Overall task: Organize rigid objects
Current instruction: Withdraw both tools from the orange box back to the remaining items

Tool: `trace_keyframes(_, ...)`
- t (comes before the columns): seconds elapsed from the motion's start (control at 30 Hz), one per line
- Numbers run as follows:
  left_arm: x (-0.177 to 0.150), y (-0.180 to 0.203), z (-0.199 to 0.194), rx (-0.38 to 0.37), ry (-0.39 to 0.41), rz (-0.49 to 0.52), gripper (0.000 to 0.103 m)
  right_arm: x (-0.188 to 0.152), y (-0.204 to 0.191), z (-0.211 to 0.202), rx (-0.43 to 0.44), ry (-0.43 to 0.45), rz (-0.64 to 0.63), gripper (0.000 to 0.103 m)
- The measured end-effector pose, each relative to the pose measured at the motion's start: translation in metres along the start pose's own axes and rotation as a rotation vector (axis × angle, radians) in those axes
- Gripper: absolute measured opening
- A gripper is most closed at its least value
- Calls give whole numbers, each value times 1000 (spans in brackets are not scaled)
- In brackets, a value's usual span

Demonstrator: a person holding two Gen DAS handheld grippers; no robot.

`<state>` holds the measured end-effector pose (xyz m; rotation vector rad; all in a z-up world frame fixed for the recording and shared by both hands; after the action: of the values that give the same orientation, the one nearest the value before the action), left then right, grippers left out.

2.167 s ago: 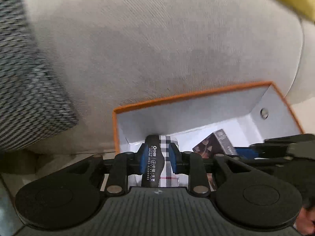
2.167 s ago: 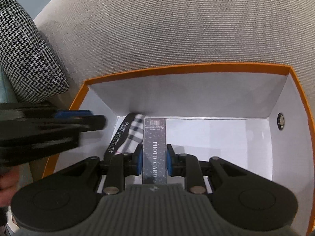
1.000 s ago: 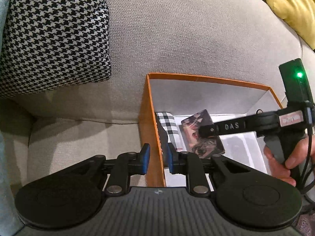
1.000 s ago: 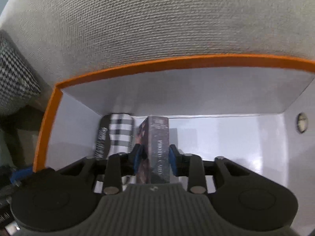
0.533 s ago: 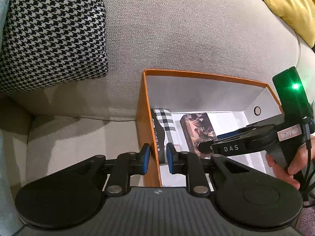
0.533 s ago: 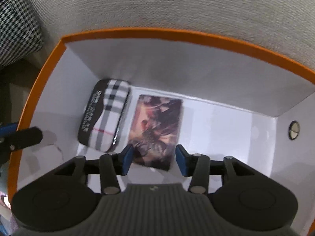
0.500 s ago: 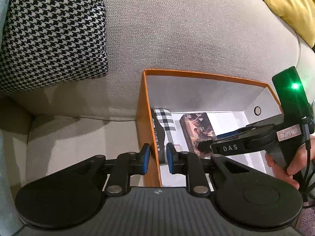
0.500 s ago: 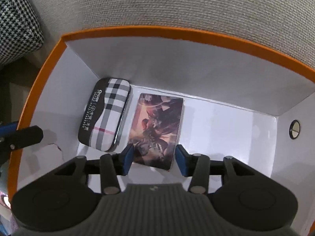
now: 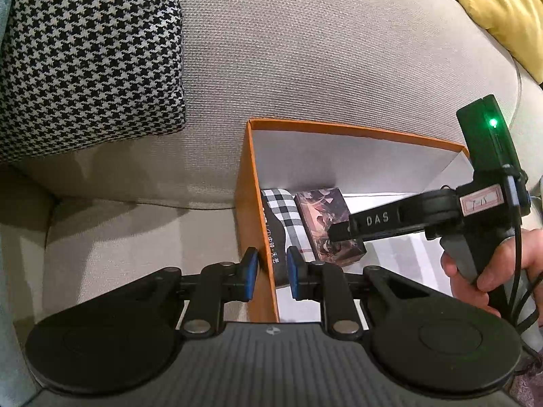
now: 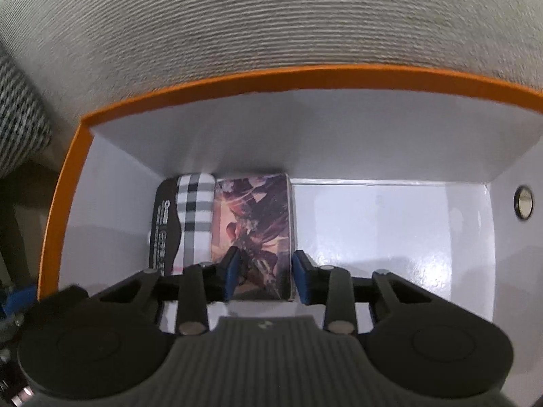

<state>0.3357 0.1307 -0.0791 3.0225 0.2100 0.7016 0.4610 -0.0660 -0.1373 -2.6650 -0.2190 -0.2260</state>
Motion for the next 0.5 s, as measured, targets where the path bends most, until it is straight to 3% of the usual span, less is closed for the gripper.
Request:
trace_keyframes(0.2,-3,6,-7,10,25,3,24,-5,1,-11,3,15,-12,35)
trace_keyframes(0.37,-14,10,-43,13,136,22,24,-27,-14,-52,10,84,-109,35)
trace_keyframes(0.5,-38,17,-89,-35,232,22,24,-61,-24,-100,35,177,-198,35)
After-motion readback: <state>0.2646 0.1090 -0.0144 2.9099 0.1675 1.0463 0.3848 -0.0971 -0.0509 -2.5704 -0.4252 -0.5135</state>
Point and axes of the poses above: each gripper's, at about its wrist camera, not at the fingertips, and z roughly the way its jaws point, y to its right, x to its top, the point moved 1 cm from there along z, roughly the way its jaws point, and after that the axes turned 9 degrees about x, right-handed, at the moved point
